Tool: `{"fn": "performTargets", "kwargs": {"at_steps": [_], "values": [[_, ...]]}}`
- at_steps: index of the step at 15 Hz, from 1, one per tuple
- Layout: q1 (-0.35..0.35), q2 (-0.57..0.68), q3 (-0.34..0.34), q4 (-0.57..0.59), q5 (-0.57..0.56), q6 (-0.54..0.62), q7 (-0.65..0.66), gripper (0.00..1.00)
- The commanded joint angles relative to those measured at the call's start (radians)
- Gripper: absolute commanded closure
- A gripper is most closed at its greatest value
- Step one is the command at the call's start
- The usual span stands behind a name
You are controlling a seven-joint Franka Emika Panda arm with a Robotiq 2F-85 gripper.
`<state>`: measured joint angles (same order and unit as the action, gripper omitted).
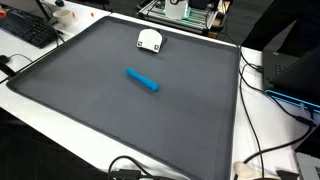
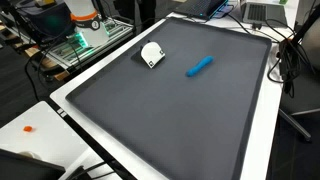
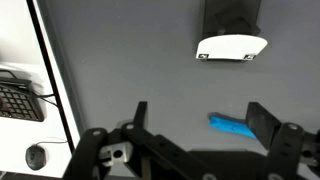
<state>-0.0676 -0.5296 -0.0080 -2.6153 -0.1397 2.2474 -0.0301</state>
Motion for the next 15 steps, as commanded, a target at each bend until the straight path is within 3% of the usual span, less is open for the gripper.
{"fn": "performTargets", "kwargs": {"at_steps": [1,4,12,15], "values": [[0.005,0.000,-0.004,0.002,-0.002,-0.003,0.002,0.00],[0.003,0.004,0.006,-0.001,0.005,-0.012,0.033,0.00],[0.004,0.063,0.151,-0.010,0.134,-0.116,0.522,0.00],[0.010,0.115,0.166,-0.007,0.203,-0.113,0.646,0.00]]}}
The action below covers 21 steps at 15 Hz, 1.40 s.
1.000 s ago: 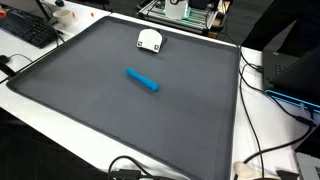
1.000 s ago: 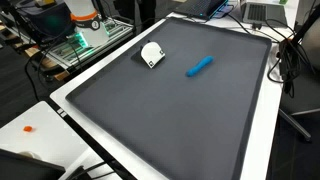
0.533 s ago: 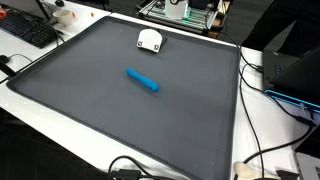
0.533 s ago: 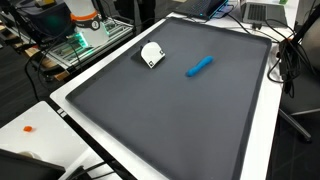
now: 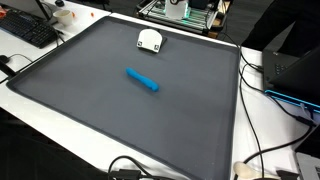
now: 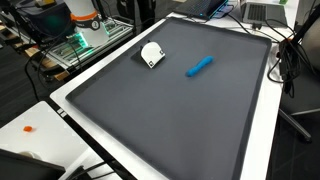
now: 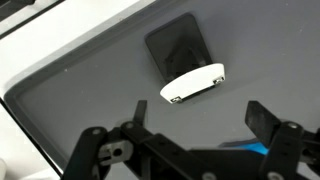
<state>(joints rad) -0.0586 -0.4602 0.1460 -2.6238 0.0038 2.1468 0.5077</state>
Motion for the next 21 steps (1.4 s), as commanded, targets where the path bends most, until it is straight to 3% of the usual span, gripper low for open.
{"fn": "performTargets", "kwargs": {"at_steps": [1,8,12,17,21], "values": [[0.002,0.063,0.010,0.004,0.082,-0.017,0.139,0.00],[0.014,0.152,-0.028,-0.023,0.265,0.038,0.325,0.00],[0.022,0.185,-0.051,-0.060,0.404,0.139,0.390,0.00],[0.020,0.230,-0.052,-0.121,0.443,0.330,0.462,0.00],[0.028,0.289,-0.056,-0.120,0.437,0.408,0.503,0.00]]}}
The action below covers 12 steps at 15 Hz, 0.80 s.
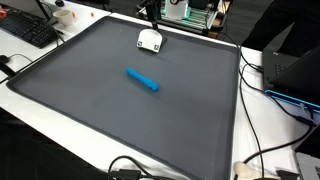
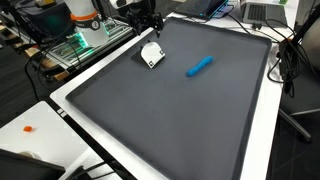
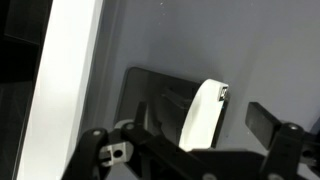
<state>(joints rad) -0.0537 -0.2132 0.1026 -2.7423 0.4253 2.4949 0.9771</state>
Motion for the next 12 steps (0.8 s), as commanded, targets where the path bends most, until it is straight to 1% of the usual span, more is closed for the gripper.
{"fn": "performTargets", "kwargs": {"at_steps": [1,4,7,12], "values": [[0.026,0.053,-0.011,-0.003,0.013,0.082,0.041,0.00],[0.043,0.085,-0.011,-0.003,0.021,0.149,0.044,0.00],[0.048,0.121,-0.009,-0.002,-0.005,0.214,0.065,0.00],[0.056,0.165,-0.012,-0.002,-0.028,0.281,0.080,0.00]]}}
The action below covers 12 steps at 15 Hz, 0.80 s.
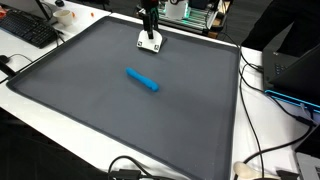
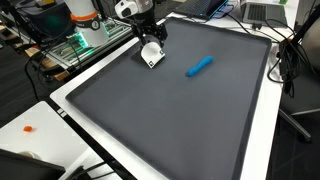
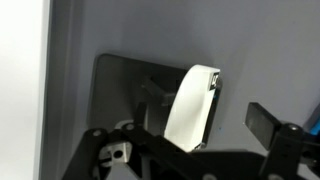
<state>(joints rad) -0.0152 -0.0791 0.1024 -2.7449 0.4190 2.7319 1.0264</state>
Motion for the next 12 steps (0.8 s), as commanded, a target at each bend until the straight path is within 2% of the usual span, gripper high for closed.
{"fn": "performTargets", "kwargs": {"at_steps": [1,7,9,10,11,12], "values": [[0.019,0.038,-0.013,0.001,-0.021,0.055,0.030,0.00],[0.017,0.071,-0.023,0.002,-0.076,0.114,0.078,0.00],[0.016,0.079,-0.027,0.000,-0.105,0.124,0.110,0.09],[0.017,0.080,-0.029,-0.002,-0.114,0.127,0.121,0.07],[0.017,0.081,-0.031,-0.002,-0.124,0.126,0.135,0.11],[0.018,0.084,-0.033,-0.002,-0.135,0.127,0.149,0.19]]}}
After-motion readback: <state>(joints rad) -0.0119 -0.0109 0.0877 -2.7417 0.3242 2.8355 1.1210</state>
